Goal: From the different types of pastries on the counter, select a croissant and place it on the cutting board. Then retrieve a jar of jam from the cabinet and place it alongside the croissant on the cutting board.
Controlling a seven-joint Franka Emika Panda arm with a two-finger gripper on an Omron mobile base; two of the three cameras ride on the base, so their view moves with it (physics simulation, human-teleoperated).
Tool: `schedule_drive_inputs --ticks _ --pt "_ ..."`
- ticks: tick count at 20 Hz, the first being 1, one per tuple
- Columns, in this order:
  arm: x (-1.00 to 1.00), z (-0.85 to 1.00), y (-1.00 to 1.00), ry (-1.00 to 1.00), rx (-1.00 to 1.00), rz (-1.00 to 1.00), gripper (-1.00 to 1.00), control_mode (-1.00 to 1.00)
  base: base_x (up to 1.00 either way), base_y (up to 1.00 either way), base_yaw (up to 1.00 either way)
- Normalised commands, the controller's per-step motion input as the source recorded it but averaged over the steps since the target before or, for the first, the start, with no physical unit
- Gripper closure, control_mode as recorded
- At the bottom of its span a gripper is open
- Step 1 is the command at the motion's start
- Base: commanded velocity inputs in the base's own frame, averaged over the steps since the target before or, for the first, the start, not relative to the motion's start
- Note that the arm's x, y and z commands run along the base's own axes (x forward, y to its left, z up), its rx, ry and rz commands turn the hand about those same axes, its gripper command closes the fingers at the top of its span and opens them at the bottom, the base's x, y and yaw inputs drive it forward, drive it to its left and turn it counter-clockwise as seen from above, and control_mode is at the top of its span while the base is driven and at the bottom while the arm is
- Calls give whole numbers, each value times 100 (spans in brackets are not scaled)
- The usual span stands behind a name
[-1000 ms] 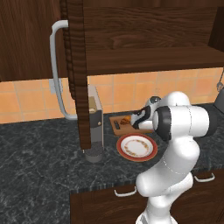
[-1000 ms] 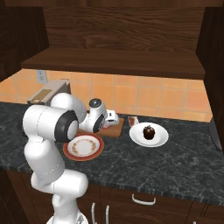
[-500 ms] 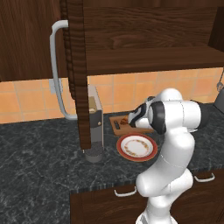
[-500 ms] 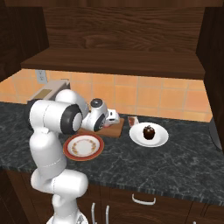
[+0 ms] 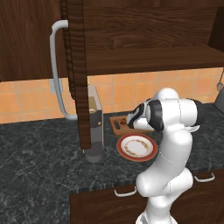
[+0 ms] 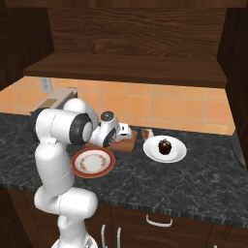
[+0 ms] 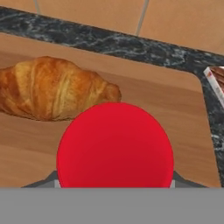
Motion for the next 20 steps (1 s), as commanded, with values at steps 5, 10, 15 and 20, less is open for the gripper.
schedule_drive_inputs --ticks 5,10,15,20 --pt "3 0 -32 0 12 8 -100 -100 0 0 0" --pt "10 0 -22 0 10 7 -100 -100 0 0 0" --pt "0 3 -1 0 5 6 -100 -100 0 0 0" --pt "-20 21 0 0 0 10 -100 -100 0 0 0"
